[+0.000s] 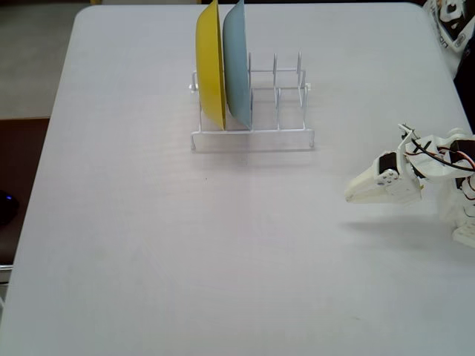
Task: Please give me two plates.
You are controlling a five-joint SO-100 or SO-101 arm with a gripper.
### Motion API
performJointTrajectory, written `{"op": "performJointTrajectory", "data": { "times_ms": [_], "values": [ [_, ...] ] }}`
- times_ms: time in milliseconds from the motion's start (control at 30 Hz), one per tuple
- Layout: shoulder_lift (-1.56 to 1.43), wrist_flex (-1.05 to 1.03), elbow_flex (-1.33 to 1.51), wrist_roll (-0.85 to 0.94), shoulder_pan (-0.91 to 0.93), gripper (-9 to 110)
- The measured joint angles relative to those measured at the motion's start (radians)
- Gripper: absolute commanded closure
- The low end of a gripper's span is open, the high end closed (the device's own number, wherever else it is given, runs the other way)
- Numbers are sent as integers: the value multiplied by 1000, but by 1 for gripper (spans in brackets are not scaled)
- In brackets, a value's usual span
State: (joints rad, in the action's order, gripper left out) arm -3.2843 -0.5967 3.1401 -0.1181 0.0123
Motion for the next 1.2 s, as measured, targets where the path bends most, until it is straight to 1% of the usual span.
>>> {"op": "performJointTrajectory", "data": {
  "times_ms": [167,267,400,1200],
  "values": [
    [0,-5,0,6,12,102],
    [0,-60,0,5,12,102],
    [0,-80,0,5,12,102],
    [0,-81,0,9,12,102]
  ]
}}
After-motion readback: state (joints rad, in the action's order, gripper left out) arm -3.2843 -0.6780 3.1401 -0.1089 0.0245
